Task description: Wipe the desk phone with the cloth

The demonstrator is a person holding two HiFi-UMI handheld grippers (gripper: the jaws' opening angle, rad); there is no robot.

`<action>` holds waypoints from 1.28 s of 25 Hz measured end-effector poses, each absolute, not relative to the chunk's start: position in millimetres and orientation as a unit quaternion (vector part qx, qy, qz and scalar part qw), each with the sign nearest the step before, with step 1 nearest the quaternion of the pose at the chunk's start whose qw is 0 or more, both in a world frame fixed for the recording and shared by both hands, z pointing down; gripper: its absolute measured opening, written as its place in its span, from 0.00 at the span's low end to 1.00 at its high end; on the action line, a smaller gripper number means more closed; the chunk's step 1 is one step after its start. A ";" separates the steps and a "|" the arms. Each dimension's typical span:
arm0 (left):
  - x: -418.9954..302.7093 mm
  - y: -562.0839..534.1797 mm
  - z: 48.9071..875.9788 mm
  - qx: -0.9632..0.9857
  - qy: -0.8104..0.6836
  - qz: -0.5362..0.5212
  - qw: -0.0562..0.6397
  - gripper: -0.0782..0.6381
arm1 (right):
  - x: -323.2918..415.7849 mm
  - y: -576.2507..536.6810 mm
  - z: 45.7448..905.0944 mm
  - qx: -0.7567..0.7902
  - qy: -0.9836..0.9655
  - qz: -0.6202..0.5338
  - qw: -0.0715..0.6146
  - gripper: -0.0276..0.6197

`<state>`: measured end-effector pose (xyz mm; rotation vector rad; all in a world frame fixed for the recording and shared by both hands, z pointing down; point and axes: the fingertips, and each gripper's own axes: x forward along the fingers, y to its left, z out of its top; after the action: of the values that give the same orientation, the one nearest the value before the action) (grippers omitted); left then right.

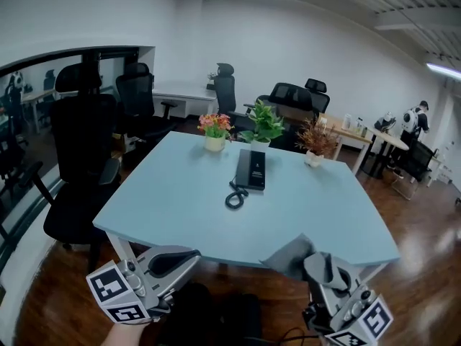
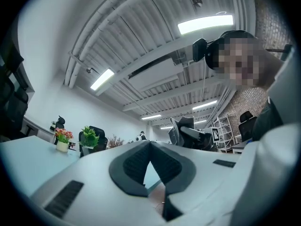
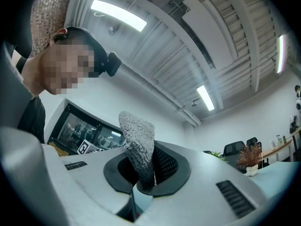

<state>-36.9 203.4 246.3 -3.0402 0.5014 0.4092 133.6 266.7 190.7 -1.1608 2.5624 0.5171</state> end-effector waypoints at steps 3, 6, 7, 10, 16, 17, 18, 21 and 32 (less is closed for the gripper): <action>-48.9 229.0 247.8 -0.978 0.162 0.134 0.013 0.10 | 116.9 295.6 189.0 -0.399 0.886 0.187 0.144 0.03; -57.8 257.3 248.0 -0.978 0.158 0.136 0.017 0.10 | 103.7 322.8 188.7 -0.397 0.885 0.196 0.142 0.03; -61.0 266.1 248.3 -0.978 0.157 0.136 0.018 0.10 | 99.7 331.4 189.0 -0.396 0.886 0.198 0.140 0.03; -74.0 288.6 250.1 -0.978 0.159 0.134 0.019 0.10 | 86.2 352.2 192.0 -0.396 0.885 0.206 0.131 0.03; -87.6 316.6 248.4 -0.977 0.159 0.138 0.033 0.10 | 67.0 375.7 188.7 -0.395 0.880 0.231 0.127 0.03; -87.2 319.4 248.3 -0.977 0.158 0.138 0.035 0.10 | 65.3 378.3 189.1 -0.394 0.880 0.231 0.126 0.03; -86.5 322.0 249.8 -0.977 0.156 0.138 0.034 0.10 | 63.8 380.8 190.8 -0.395 0.881 0.229 0.123 0.03; -84.5 325.2 259.0 -0.978 0.154 0.138 0.029 0.10 | 60.6 383.0 200.4 -0.397 0.883 0.222 0.115 0.03; -83.2 335.3 255.2 -0.979 0.151 0.136 0.029 0.10 | 61.7 389.3 202.8 -0.402 0.883 0.213 0.110 0.03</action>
<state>-83.2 335.3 255.2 -3.0184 0.4669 0.4194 61.7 389.3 202.8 -1.1830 2.5971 0.6273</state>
